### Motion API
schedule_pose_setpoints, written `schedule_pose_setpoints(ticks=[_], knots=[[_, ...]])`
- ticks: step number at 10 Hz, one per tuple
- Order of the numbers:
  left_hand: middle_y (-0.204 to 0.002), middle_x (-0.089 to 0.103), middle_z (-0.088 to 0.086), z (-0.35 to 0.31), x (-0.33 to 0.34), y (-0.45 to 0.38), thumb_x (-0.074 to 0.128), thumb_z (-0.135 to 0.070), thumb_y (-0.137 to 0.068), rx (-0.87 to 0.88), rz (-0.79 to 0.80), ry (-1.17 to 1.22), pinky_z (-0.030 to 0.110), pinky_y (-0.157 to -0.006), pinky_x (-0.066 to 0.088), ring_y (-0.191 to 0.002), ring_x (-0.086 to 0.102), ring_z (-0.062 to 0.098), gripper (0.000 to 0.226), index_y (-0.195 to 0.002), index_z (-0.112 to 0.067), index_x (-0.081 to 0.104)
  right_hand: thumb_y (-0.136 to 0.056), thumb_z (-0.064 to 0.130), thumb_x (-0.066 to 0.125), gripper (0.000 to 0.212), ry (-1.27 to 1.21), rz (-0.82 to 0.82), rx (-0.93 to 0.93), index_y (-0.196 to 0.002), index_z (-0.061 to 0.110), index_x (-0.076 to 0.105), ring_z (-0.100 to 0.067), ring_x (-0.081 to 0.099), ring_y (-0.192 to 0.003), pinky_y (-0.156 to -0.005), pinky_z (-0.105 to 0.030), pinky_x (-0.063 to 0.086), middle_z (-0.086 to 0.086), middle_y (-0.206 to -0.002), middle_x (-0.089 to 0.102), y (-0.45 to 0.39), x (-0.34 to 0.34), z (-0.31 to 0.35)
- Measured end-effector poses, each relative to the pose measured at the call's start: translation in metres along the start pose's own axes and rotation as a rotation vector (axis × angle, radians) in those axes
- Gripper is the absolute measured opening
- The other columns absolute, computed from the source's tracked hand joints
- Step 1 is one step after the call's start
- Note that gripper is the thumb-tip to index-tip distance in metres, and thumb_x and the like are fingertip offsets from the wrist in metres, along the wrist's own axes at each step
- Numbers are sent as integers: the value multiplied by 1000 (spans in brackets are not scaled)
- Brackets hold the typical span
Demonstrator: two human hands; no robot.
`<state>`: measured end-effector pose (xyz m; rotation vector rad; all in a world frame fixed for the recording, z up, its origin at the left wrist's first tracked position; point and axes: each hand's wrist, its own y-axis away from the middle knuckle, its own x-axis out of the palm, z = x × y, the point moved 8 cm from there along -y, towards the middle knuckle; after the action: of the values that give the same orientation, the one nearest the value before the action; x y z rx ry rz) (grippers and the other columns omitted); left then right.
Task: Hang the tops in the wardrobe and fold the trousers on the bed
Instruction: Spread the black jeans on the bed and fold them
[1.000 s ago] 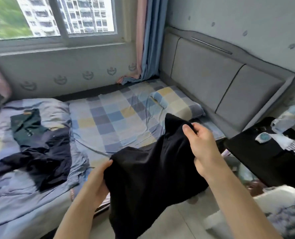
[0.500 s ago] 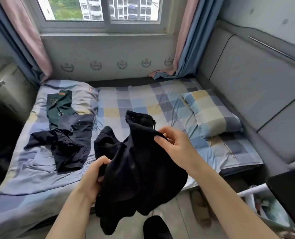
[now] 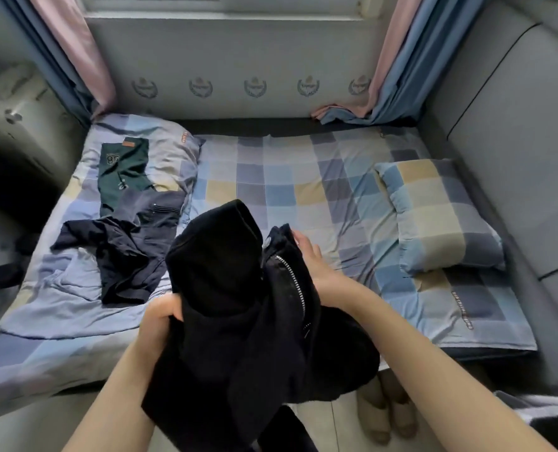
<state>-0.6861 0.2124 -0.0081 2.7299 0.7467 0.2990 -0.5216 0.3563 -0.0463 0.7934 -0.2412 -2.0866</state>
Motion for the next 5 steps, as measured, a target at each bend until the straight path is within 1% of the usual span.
schedule_pose_setpoints(ticks=[1, 2, 3, 4, 5], knots=[[-24, 37, -15, -9, -1, -14, 52, 2, -70, 14, -76, -170, 20, -46, 24, -28, 33, -9, 57, -26, -33, 38, -91, 31, 59, 68, 91, 131, 23, -147, 32, 19, -22, 28, -134, -113, -40, 27, 3, -148, 21, -26, -3, -14], [-28, 46, -12, -7, -19, -30, 63, -4, -81, 11, -159, -94, 10, -52, 39, -34, 49, -8, 57, -27, -20, 52, -94, 10, 52, 17, 76, 237, -84, -97, 26, 55, -4, 51, -90, -81, -15, 43, 7, -102, 56, -38, 8, -7], [-65, 72, -1, -19, -1, -41, 98, -31, -23, -131, 197, 132, 20, -54, 55, -58, 69, 10, 42, -58, -22, 77, -89, -2, 53, 26, 118, 78, -137, -83, 22, 59, -4, 54, -79, -77, -28, 51, 7, -85, 59, -54, -20, -9], [-89, 76, 0, -32, -12, -55, 98, -48, -24, -93, 350, -265, 30, -70, 58, -81, 73, 13, 64, -83, -32, 78, -91, 18, 61, 11, 312, 14, -227, -96, 9, 61, -20, 60, -91, -83, -39, 50, -2, -96, 65, -53, -55, -5], [-90, 72, 3, -45, -41, -86, 94, -42, -47, 21, 166, -743, 34, -82, 48, -87, 68, 13, 43, -83, -34, 71, -85, 56, 58, 42, 629, 24, -228, -95, 16, 48, -20, 56, -73, -67, -36, 48, 0, -81, 58, -32, -83, 10]])
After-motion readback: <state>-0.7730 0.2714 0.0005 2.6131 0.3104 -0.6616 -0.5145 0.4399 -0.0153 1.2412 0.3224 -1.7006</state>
